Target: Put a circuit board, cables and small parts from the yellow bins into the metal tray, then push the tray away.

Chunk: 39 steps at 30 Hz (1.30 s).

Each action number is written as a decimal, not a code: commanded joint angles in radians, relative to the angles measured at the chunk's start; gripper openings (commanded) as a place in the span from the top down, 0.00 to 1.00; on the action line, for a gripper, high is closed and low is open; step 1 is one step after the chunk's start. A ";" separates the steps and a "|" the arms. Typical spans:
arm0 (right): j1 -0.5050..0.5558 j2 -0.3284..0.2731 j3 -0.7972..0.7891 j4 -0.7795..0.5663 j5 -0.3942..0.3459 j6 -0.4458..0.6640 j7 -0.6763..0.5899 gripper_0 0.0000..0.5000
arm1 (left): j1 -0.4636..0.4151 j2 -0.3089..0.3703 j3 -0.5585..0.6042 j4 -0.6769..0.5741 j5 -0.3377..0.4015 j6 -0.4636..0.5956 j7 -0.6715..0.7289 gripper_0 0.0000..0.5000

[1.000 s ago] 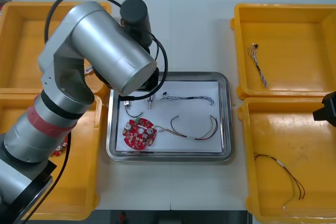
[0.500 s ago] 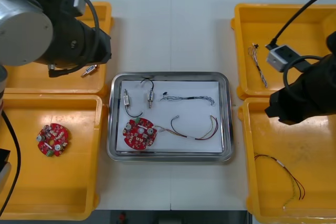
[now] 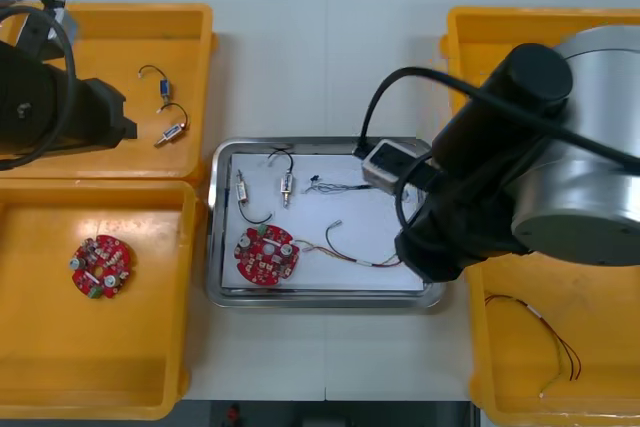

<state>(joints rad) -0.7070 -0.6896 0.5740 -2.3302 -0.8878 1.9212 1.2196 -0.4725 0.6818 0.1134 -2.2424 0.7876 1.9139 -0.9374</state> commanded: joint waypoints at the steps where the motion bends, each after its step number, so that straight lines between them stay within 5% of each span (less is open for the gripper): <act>1: -0.078 0.070 0.136 0.002 0.053 -0.002 0.040 0.00 | 0.083 0.084 0.075 -0.054 0.061 0.006 -0.100 0.00; 15: -0.198 0.180 0.501 0.135 0.242 -0.194 0.121 0.00 | 0.276 0.196 0.143 -0.075 0.104 0.006 -0.135 0.00; 25: -0.218 0.180 0.622 0.232 0.273 -0.292 0.288 0.00 | 0.367 0.249 0.190 -0.074 0.119 0.006 -0.162 0.00; 39: -0.221 0.240 0.728 0.338 0.348 -0.327 0.282 0.00 | 0.393 0.254 0.193 -0.071 0.150 0.006 -0.165 0.00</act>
<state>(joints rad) -0.8972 -0.4956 1.2828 -2.0021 -0.5490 1.6027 1.5091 -0.1039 0.8944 0.2751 -2.2867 0.9240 1.9139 -1.0195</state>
